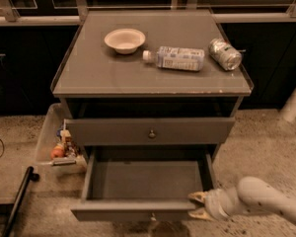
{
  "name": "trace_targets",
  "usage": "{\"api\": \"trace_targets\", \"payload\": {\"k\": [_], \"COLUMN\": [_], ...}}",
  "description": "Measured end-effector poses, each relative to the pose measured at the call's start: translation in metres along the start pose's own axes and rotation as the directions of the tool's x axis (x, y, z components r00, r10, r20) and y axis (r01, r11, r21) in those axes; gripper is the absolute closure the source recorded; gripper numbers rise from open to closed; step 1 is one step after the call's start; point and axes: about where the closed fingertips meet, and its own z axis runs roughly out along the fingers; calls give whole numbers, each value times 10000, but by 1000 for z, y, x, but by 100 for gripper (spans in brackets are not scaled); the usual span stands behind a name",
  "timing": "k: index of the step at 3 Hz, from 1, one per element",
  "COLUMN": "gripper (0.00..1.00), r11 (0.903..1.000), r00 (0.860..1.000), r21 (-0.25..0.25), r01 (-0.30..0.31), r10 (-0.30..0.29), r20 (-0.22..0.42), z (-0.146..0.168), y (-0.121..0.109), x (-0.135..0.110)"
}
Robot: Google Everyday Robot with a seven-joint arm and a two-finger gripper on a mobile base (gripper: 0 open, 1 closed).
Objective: Open middle drawer
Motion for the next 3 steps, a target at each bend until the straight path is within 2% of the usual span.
{"api": "trace_targets", "payload": {"k": [1,3], "gripper": [81,34], "r11": [10000,10000], "r00": [10000,10000], "r21": [-1,-1], "r01": [0,0], "r10": [0,0], "r20": [0,1], "z": [1,1], "y": [0,0], "x": [0,0]}}
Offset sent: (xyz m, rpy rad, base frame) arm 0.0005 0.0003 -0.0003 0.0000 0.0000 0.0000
